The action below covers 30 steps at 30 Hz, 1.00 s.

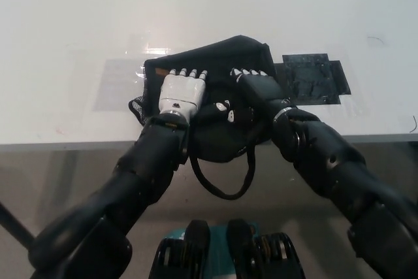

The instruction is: A soft travel bag is kept infront of the robot in the middle of the desk and the robot uses both its hands to press it to reduce its size

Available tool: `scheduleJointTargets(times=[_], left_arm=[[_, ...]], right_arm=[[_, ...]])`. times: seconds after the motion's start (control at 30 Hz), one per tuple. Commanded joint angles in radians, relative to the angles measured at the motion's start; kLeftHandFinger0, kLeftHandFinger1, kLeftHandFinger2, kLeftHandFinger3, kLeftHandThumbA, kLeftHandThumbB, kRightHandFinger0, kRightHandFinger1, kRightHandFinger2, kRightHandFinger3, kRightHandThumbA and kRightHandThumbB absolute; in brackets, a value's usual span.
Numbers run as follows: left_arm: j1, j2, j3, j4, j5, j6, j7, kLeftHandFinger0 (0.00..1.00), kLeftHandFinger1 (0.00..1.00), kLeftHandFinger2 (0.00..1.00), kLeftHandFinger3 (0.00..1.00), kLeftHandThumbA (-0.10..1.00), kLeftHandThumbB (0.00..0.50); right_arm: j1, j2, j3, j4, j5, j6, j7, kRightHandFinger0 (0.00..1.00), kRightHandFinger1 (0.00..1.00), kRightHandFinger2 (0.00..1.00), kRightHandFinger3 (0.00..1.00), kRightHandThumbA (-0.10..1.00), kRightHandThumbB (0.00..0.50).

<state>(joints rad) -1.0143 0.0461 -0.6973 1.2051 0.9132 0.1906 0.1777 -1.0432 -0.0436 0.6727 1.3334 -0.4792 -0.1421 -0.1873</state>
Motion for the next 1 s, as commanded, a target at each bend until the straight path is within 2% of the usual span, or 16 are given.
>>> scheduleJointTargets(times=[0.0,0.2,0.33,0.4,0.43,0.47,0.53,0.63,0.7,0.73,0.9,0.93,0.97], left_arm=[[0.060,-0.006,0.001,0.068,-0.042,-0.037,-0.077,1.00,1.00,1.00,1.00,1.00,0.180],[0.046,-0.004,0.002,0.072,-0.047,-0.047,-0.078,1.00,1.00,1.00,1.00,1.00,0.183],[0.039,0.012,0.007,0.054,-0.055,-0.042,-0.098,1.00,1.00,1.00,1.00,1.00,0.154],[0.010,0.031,0.020,0.033,-0.069,-0.045,-0.101,1.00,1.00,1.00,1.00,1.00,0.159],[0.003,0.045,0.029,0.007,-0.076,-0.051,-0.099,1.00,1.00,1.00,1.00,1.00,0.159],[0.015,0.063,0.028,-0.040,-0.072,-0.047,-0.109,1.00,1.00,1.00,1.00,1.00,0.157],[0.035,0.109,0.042,-0.181,-0.077,-0.041,-0.143,1.00,1.00,1.00,1.00,1.00,0.137],[0.052,0.179,0.062,-0.355,-0.074,-0.054,-0.155,1.00,1.00,1.00,1.00,1.00,0.135],[0.061,0.237,0.092,-0.486,-0.090,-0.039,-0.221,1.00,1.00,1.00,1.00,1.00,0.130],[0.061,0.266,0.113,-0.543,-0.099,-0.053,-0.223,1.00,1.00,1.00,1.00,1.00,0.121],[0.058,0.353,0.210,-0.720,-0.150,-0.055,-0.268,1.00,1.00,1.00,1.00,1.00,0.104],[0.070,0.378,0.229,-0.784,-0.154,-0.055,-0.277,1.00,1.00,1.00,1.00,1.00,0.099],[0.079,0.390,0.239,-0.821,-0.157,-0.049,-0.290,1.00,1.00,1.00,1.00,1.00,0.117]], right_arm=[[0.070,-0.021,0.049,0.098,-0.085,0.144,0.065,1.00,1.00,1.00,1.00,1.00,0.215],[0.065,-0.019,0.037,0.100,-0.059,0.145,0.079,1.00,1.00,1.00,1.00,1.00,0.197],[0.056,-0.032,0.023,0.094,-0.048,0.124,0.077,1.00,1.00,1.00,1.00,1.00,0.194],[0.019,-0.043,0.001,0.086,-0.029,0.108,0.086,1.00,1.00,1.00,1.00,1.00,0.175],[0.007,-0.051,-0.023,0.072,-0.010,0.085,0.065,1.00,1.00,1.00,1.00,1.00,0.151],[0.008,-0.050,-0.040,0.060,-0.001,0.079,0.052,1.00,1.00,1.00,1.00,1.00,0.139],[0.003,-0.061,-0.079,0.026,0.015,0.043,-0.001,1.00,1.00,1.00,1.00,1.00,0.168],[-0.013,-0.074,-0.148,-0.030,0.047,0.019,-0.022,1.00,1.00,1.00,1.00,1.00,0.185],[-0.017,-0.086,-0.185,-0.102,0.056,0.016,-0.026,1.00,1.00,1.00,1.00,1.00,0.145],[-0.016,-0.096,-0.215,-0.155,0.069,0.016,-0.025,1.00,1.00,1.00,1.00,1.00,0.154],[0.033,-0.140,-0.298,-0.492,0.069,0.059,0.024,1.00,1.00,1.00,1.00,1.00,0.094],[0.063,-0.156,-0.316,-0.624,0.077,0.097,0.062,1.00,1.00,1.00,1.00,1.00,0.111],[0.078,-0.165,-0.322,-0.686,0.075,0.113,0.075,1.00,1.00,1.00,1.00,1.00,0.107]])
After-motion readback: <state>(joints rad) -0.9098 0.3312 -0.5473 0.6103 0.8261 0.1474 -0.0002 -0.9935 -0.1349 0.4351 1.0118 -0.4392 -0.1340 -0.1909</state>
